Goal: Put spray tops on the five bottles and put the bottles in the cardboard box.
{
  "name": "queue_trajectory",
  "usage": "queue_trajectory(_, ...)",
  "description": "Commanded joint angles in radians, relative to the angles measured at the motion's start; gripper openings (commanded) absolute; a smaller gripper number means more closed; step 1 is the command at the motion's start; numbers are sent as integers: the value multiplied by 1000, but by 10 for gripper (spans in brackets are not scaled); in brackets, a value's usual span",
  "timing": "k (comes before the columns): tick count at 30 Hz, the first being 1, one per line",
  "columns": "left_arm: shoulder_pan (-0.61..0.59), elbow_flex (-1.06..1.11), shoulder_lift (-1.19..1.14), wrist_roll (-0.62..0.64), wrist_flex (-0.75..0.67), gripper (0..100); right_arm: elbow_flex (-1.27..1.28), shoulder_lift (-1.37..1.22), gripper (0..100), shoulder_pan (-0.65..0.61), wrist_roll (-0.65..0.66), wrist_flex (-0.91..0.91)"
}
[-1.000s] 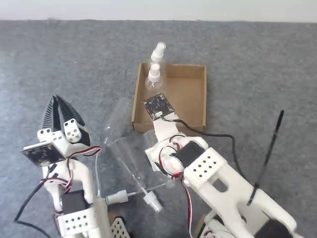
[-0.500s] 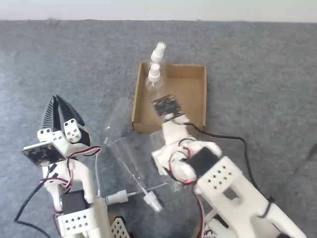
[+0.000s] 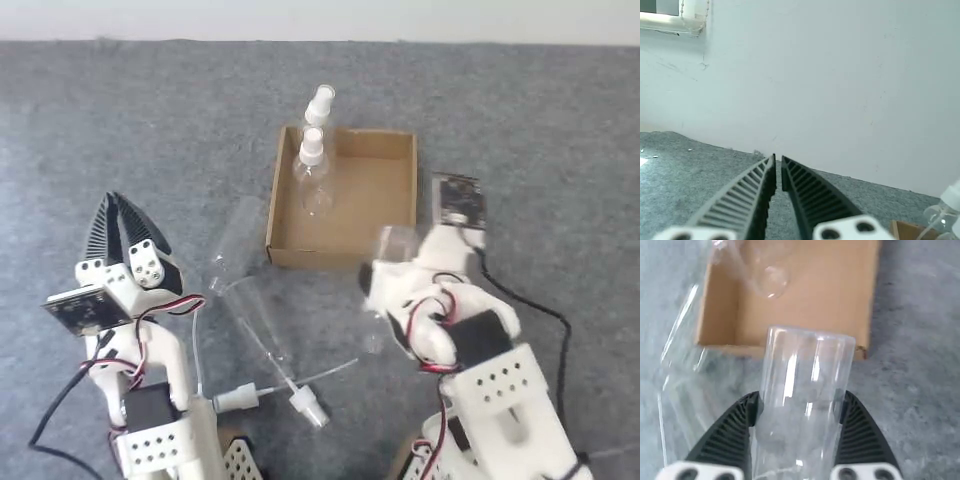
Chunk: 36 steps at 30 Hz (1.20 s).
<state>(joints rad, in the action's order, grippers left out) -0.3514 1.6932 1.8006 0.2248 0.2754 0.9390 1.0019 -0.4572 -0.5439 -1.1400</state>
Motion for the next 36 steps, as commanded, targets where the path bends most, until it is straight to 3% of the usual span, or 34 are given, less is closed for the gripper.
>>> queue_trajectory(1,-5,-8,20,-8,0,15,18,113,24,122,-87,8)
queue_trajectory(5,-5,-8,20,-8,0,15,64,196,25,219,-87,38)
queue_trajectory(14,-5,-8,20,-8,5,15,267,361,20,234,-94,185)
queue_trajectory(20,-5,-8,20,-9,14,15,381,417,20,260,-287,234)
queue_trajectory(29,-5,-8,20,-9,14,15,428,440,21,430,-296,249)
queue_trajectory(36,-5,-8,20,-9,14,15,505,440,25,444,-292,251)
